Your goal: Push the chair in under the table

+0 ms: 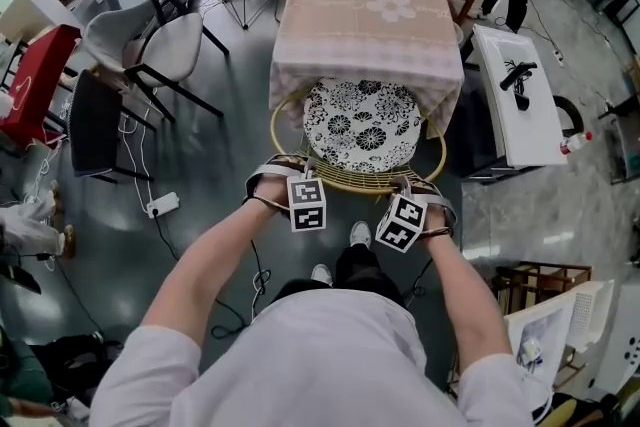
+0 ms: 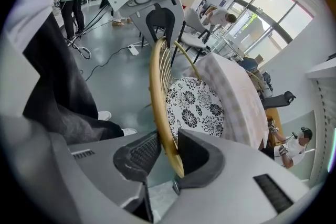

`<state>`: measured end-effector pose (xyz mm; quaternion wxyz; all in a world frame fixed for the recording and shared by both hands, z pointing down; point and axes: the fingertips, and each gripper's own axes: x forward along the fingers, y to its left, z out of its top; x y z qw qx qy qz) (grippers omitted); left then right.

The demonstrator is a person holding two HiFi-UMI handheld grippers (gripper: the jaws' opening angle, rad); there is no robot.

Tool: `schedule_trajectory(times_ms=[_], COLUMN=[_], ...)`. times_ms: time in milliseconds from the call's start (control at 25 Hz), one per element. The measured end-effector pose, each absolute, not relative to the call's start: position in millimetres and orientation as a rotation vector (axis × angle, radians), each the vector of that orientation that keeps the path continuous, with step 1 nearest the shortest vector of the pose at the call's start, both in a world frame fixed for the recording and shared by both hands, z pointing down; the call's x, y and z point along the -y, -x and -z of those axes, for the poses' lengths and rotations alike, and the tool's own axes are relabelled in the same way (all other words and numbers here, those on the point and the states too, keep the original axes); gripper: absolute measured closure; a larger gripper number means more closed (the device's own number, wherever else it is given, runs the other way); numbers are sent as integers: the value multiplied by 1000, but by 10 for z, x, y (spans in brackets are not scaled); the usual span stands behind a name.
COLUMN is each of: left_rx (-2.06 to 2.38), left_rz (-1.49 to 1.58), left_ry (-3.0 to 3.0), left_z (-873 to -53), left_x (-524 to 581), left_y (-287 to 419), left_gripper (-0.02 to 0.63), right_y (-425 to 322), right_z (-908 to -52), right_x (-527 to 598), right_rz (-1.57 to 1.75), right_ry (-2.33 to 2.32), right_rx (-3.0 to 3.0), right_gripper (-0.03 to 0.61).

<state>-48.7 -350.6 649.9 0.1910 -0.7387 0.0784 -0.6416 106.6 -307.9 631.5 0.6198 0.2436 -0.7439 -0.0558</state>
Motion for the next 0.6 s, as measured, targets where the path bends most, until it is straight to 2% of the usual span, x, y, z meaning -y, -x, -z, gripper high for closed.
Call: schedule_trajectory(times_ms=[600], left_rx=[-276], left_rz=[1830], left_ry=[2078], left_z=[-6471], left_x=[3905], left_y=[372], left_gripper=[520], right_y=[-1196], right_z=[-6319], right_x=[3512], right_rz=[134], right_ry=[-539], right_rx=[1733], right_gripper=[495])
